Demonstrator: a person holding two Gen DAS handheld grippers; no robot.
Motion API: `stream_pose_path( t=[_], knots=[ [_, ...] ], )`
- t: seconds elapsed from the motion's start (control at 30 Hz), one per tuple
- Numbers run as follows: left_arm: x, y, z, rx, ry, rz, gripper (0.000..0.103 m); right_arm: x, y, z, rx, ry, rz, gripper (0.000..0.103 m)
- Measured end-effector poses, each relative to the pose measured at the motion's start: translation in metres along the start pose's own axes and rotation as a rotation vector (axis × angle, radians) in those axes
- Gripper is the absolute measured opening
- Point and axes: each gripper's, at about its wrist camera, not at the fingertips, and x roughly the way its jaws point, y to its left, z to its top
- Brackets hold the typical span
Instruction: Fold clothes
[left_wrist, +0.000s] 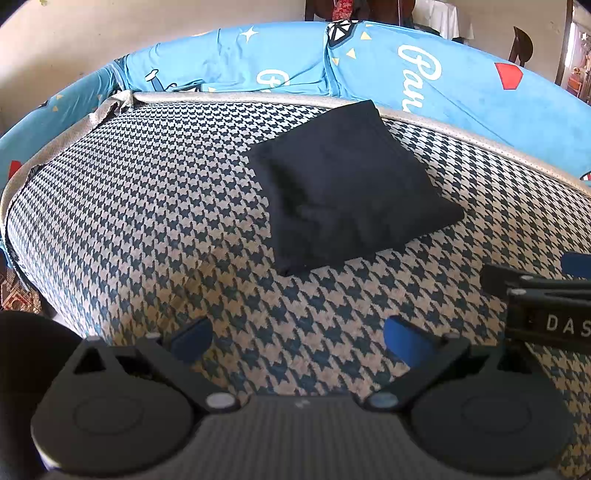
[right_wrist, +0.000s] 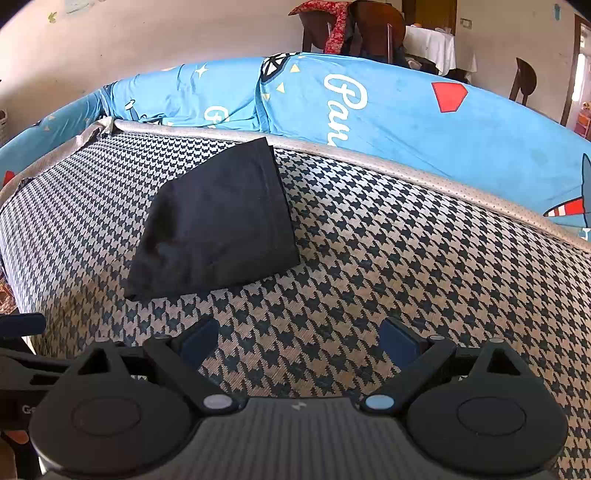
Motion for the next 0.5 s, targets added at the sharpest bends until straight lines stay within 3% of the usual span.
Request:
stream_pose_path(
  t=[0.5],
  knots=[
    [0.0005,0.0000,-0.0009,0.015,-0.008,0.021,0.103,0.0002,0.0009,0.0000,-0.006,0.000,0.003,0.095]
  ],
)
